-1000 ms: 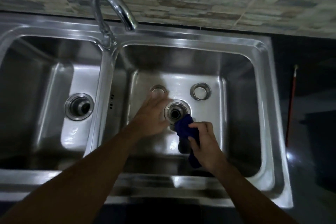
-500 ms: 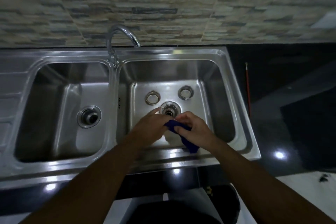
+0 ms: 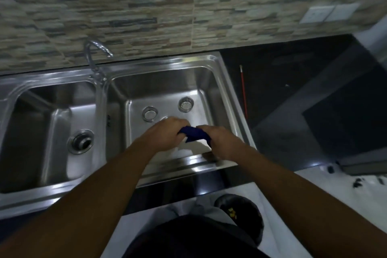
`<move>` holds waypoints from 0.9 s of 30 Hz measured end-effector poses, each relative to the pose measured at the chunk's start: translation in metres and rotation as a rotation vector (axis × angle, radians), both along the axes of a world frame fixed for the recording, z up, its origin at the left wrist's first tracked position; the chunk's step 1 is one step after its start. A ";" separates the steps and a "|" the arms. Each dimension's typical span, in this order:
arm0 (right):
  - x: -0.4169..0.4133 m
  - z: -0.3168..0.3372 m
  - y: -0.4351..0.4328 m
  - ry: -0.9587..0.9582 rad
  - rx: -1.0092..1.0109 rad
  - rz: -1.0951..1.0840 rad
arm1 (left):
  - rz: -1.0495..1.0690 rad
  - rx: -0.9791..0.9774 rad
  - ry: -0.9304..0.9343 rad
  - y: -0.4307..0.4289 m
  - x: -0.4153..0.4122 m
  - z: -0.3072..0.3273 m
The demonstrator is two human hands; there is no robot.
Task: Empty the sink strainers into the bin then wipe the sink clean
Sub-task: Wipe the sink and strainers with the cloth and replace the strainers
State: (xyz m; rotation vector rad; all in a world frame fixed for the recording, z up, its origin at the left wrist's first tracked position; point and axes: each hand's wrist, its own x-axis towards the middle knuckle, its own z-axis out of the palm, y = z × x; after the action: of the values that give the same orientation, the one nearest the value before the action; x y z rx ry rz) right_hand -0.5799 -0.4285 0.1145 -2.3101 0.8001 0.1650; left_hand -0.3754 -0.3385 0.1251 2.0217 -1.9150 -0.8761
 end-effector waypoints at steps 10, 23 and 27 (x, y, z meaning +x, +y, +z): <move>-0.123 0.062 -0.093 -0.001 -0.160 -0.070 | -0.010 -0.161 0.086 -0.085 -0.117 0.021; -0.230 -0.049 -0.073 0.331 -0.266 -0.188 | -0.308 0.201 -0.208 -0.095 -0.219 -0.042; -0.206 -0.064 -0.066 0.237 -0.172 -0.423 | -0.348 0.156 -0.281 -0.093 -0.219 -0.056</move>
State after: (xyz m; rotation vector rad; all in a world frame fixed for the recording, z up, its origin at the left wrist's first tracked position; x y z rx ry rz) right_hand -0.7856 -0.4947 0.0507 -2.2429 1.4528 0.1882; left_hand -0.5940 -0.4320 0.0690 2.0199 -2.4796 -0.8785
